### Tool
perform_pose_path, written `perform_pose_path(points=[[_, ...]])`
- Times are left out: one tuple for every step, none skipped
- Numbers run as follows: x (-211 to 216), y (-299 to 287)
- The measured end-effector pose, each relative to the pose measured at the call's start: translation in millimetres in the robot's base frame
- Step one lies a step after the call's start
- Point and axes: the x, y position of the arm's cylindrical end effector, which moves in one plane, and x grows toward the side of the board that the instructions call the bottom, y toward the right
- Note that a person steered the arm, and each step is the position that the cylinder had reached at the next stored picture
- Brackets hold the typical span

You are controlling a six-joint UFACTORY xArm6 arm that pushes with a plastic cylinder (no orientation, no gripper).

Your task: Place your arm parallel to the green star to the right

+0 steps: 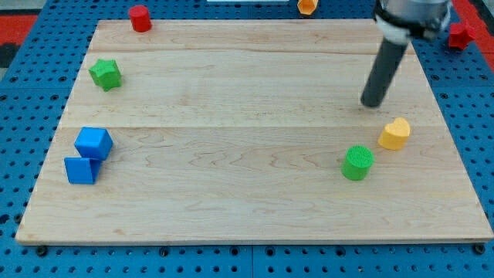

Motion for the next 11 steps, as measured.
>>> perform_pose_path(points=[[-51,-124],[10,-259],[141,-197],[53,-261],[-41,-325],[-132,-283],[-59,-156],[37,-76],[1,-60],[-59,-39],[-76,-64]])
